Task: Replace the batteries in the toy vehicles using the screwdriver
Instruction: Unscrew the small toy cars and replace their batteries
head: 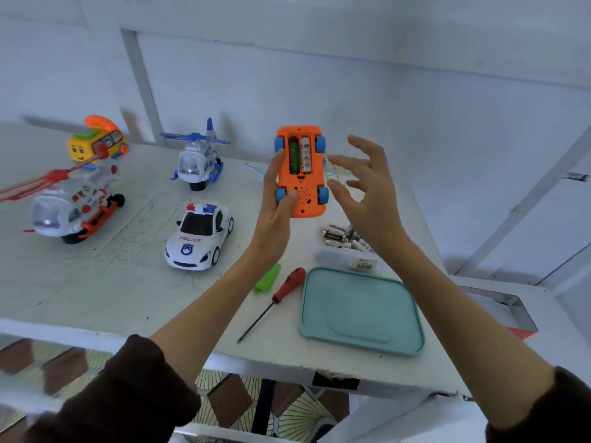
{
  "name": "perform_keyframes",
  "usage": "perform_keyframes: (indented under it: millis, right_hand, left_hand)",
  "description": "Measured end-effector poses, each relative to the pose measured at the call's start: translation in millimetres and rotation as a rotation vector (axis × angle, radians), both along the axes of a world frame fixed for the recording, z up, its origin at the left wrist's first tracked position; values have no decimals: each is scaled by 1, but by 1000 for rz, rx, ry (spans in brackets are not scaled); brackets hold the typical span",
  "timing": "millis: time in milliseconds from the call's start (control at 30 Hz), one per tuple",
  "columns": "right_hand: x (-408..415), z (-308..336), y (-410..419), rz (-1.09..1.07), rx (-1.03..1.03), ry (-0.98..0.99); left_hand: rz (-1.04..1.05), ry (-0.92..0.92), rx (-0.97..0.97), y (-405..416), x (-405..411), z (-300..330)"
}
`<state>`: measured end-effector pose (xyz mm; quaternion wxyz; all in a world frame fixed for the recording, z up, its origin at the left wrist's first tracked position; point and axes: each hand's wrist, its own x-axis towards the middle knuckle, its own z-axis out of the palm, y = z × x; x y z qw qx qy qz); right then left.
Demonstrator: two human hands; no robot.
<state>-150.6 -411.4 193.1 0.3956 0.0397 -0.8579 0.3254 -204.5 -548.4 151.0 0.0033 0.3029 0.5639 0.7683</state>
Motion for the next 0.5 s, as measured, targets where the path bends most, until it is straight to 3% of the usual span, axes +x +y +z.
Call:
perform_keyframes:
  millis: [100, 333, 500]
  right_hand:
    - [4, -15, -26, -60, -85, 66]
    - [-14, -59, -79, 87, 277, -730]
    - [-19, -61, -106, 31, 520, -952]
  left_hand:
    - [124, -10, 19, -30, -16, 11]
    - [266, 28, -38, -79, -19, 9]
    - [262, 3, -10, -93, -12, 9]
